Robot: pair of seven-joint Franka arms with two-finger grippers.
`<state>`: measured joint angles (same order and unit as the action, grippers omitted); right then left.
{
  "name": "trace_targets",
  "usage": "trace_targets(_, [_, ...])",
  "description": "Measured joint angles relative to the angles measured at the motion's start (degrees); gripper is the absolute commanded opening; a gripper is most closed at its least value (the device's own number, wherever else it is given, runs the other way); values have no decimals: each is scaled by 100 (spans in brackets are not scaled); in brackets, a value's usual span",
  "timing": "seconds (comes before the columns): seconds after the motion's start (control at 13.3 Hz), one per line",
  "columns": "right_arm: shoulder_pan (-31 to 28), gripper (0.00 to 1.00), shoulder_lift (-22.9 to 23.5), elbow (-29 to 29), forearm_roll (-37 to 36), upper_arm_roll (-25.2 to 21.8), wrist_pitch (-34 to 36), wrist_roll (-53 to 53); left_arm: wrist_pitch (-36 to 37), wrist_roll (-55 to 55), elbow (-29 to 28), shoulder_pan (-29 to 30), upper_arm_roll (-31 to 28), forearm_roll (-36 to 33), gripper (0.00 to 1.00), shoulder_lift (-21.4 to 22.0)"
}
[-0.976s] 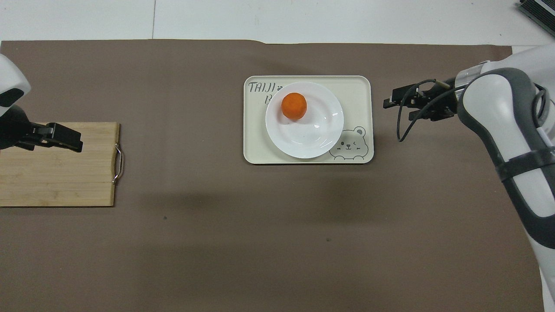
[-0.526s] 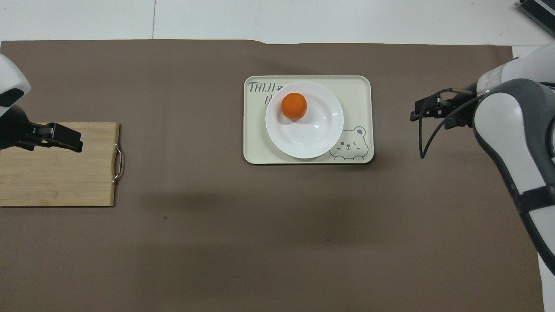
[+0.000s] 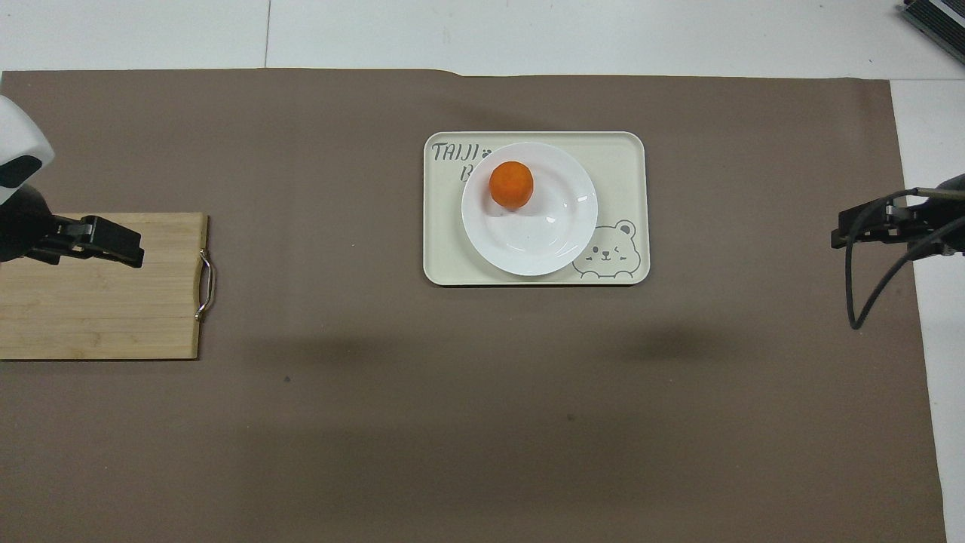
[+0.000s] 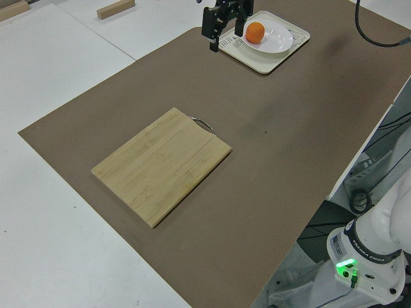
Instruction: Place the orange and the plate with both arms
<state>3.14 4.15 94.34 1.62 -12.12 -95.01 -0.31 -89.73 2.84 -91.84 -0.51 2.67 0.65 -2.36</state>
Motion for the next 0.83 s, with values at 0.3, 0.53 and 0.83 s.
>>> trace_targets(0.3, [25, 100, -318, -6, -10, 24, 100, -18, 7, 0, 0, 0, 0, 0, 100, 2])
trace_targets(0.53, [28, 100, -551, -188, -52, 64, 484, -18, 8, 0, 0, 0, 0, 0, 100, 2])
trace_targets(0.83, [122, 100, -638, -700, -163, 300, 1074, -19, 10, 0, 0, 0, 0, 0, 100, 2])
